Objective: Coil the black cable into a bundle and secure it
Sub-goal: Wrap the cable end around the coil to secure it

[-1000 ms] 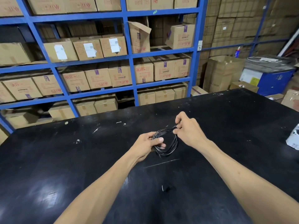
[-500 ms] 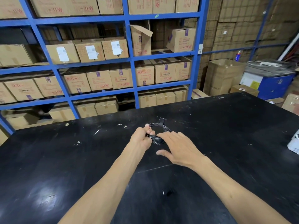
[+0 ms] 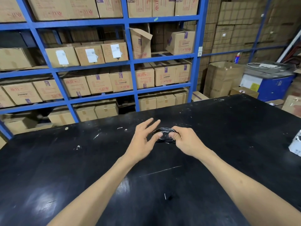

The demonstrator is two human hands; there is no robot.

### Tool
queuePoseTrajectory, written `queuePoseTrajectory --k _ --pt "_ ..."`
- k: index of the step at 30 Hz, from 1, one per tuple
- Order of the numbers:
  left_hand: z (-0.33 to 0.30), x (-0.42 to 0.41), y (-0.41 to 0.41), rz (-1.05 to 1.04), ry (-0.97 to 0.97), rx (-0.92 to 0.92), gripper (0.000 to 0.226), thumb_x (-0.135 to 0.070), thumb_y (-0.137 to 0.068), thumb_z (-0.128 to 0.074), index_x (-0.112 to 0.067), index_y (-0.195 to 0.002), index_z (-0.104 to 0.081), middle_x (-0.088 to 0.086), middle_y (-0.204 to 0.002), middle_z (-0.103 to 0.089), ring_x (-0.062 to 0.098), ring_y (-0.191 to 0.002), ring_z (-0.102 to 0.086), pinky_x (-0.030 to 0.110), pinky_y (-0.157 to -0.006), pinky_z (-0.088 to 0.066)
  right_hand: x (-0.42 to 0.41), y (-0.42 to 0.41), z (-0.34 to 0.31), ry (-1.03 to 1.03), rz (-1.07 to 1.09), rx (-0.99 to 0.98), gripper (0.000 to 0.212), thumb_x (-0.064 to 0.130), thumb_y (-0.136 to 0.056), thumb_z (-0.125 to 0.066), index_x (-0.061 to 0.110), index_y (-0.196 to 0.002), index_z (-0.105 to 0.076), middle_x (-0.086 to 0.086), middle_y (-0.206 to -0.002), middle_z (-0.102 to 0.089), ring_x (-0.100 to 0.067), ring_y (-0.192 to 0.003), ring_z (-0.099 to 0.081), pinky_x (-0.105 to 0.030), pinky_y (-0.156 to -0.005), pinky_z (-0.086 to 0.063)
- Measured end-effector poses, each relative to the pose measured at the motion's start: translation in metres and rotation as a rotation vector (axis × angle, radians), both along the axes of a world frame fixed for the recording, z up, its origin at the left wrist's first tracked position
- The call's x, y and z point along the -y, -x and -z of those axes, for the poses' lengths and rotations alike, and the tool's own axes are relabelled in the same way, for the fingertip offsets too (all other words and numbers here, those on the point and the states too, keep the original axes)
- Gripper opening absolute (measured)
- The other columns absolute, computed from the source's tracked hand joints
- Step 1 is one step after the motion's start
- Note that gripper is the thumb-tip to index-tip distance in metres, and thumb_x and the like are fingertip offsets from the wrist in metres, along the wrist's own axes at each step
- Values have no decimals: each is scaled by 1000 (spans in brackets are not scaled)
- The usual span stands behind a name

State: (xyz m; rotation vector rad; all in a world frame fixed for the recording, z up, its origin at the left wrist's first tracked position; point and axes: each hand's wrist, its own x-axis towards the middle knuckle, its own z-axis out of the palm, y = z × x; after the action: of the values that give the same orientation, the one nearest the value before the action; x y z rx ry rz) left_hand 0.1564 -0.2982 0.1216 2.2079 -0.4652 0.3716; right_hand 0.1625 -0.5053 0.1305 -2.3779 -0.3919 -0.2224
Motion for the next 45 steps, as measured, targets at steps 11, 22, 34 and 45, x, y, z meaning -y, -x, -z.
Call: queuePoseTrajectory --k 11,22,34,45 --pt "-3 15 -9 -88 222 -240 19 -13 -95 -64 -13 -106 -79 2 -75 -74 8 -67 -65 27 -77 -57 -22 14 0 203 33 49 37 24 -106 -50 22 -142 -43 -4 -102 -64 -24 -85 -64 -32 -65 -42" --pt "-7 13 0 145 -26 -362 36 -15 -96 -64 -20 -132 -65 -7 -88 -70 7 -74 -64 10 -72 -48 -15 19 19 701 20 253 24 9 -100 -47 7 -123 -52 -13 -102 -61 -36 -85 -68 -37 -58 -34" --pt "26 8 -19 -5 29 -656 21 -6 -93 -58 3 -100 -76 13 -73 -71 19 -60 -66 30 -68 -57 -18 8 58 635 -65 115 21 7 -96 -49 12 -117 -53 -9 -101 -59 -38 -86 -66 -39 -60 -39" --pt "113 -10 -44 -245 196 -758 17 -5 -93 -62 3 -101 -75 8 -67 -65 13 -54 -58 27 -58 -57 -29 -10 131 316 -118 -211 50 40 -107 -41 19 -152 -39 -5 -134 -44 -36 -100 -64 -45 -86 -53"
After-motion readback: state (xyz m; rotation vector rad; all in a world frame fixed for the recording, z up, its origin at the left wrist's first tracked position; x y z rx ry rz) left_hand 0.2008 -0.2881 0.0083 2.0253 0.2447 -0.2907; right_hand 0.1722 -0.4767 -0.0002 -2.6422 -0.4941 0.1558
